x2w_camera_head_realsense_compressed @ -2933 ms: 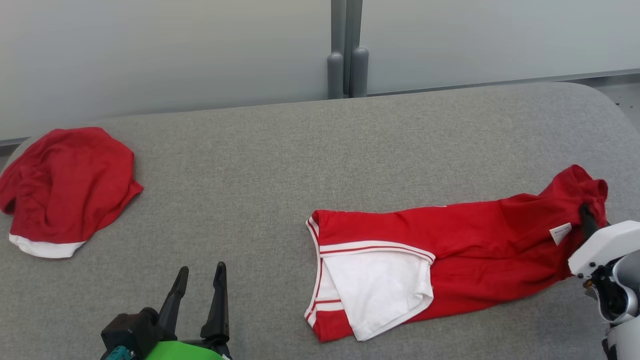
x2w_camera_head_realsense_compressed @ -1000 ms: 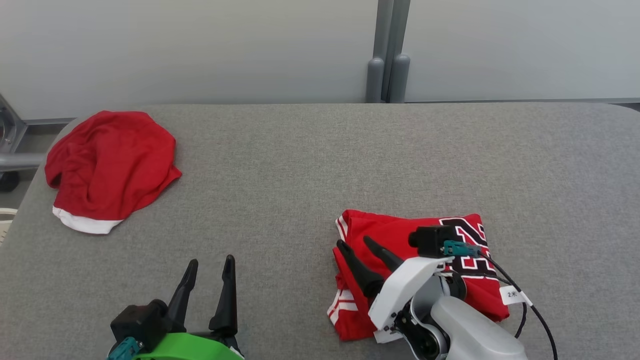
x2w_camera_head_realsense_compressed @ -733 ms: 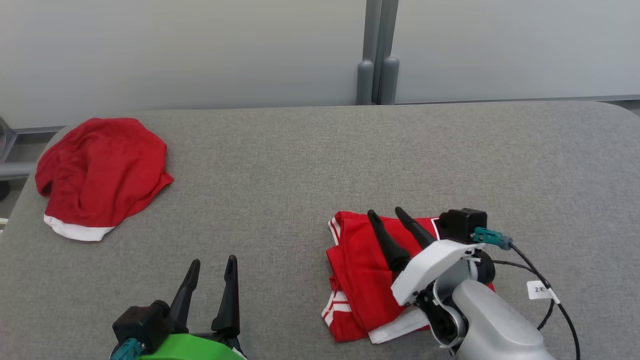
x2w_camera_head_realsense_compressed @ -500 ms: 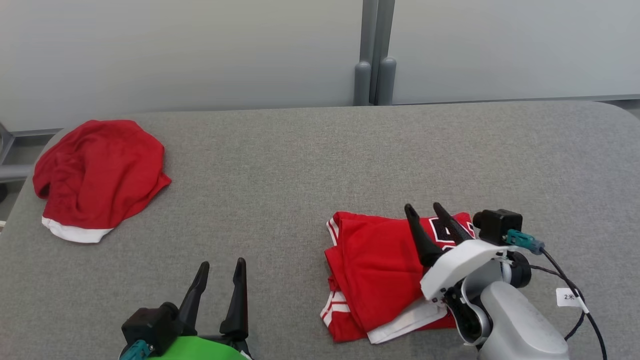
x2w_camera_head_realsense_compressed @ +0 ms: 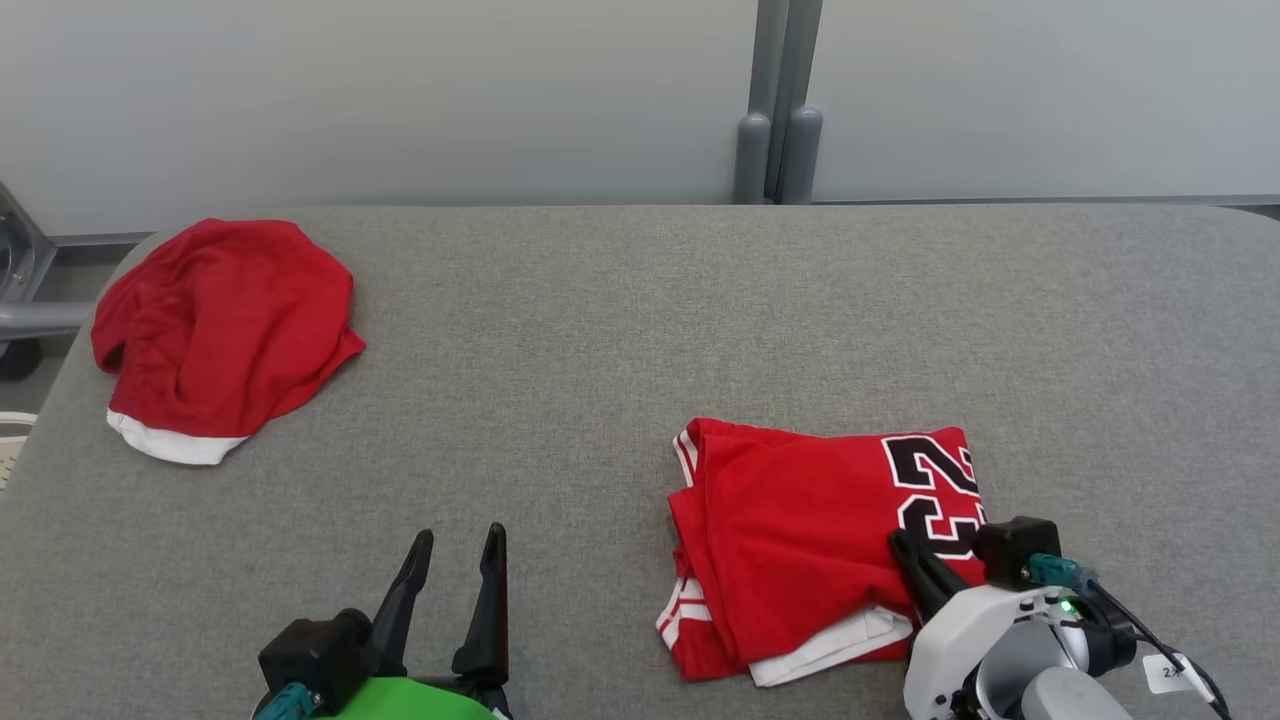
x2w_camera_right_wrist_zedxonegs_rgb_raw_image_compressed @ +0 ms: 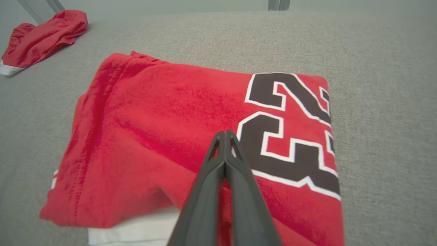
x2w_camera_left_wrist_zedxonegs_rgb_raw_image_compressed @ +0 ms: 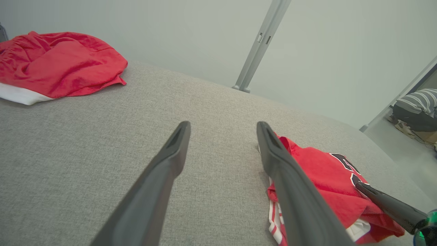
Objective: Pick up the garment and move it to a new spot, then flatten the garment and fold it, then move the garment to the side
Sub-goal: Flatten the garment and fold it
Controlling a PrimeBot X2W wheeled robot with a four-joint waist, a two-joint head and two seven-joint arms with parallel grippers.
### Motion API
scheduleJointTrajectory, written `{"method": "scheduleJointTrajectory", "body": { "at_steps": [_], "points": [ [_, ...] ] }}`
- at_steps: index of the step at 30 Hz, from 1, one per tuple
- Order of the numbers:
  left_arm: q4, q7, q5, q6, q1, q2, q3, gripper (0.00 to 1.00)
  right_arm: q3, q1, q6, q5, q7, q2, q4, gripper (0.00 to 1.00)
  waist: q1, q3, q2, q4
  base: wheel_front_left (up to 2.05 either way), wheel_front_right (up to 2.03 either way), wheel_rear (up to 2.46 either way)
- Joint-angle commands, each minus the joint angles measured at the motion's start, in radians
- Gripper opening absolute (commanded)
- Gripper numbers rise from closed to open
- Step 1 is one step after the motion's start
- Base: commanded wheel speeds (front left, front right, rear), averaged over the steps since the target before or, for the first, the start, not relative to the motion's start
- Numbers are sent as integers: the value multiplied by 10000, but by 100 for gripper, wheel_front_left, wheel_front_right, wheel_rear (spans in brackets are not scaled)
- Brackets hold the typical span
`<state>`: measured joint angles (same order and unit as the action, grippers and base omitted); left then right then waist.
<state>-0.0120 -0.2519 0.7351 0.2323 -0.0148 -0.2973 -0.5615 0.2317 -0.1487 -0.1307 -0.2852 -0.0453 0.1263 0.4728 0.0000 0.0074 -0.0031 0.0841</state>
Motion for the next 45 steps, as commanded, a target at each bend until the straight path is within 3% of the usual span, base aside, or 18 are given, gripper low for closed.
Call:
{"method": "scheduleJointTrajectory", "body": {
  "at_steps": [1,11,23,33,40,45],
  "points": [
    [12,-5,-53,-7,-59,-6,13,100,74,147,-1,-57,86,62,-120,0,0,15,31,-7,0,0,0],
    [16,17,-57,37,-84,-28,-40,100,1221,699,-1,-489,658,76,-204,0,0,4,31,-75,0,0,0],
    [-30,25,-1,127,-190,-131,-41,100,1371,370,-1,-582,144,-33,554,0,0,-75,31,-157,0,0,0],
    [-63,1,53,177,-247,-167,17,100,706,593,-1,-784,-73,32,-908,0,0,-137,31,-356,0,0,0],
    [-108,-28,-62,221,-176,-192,27,100,-357,868,-1,-369,192,-14,-2359,0,0,-179,31,-594,0,0,0],
    [-102,-48,-146,230,-64,-226,65,100,-1082,930,-1,49,305,-167,-3103,55,0,-215,31,-719,0,0,0]
  ]
}}
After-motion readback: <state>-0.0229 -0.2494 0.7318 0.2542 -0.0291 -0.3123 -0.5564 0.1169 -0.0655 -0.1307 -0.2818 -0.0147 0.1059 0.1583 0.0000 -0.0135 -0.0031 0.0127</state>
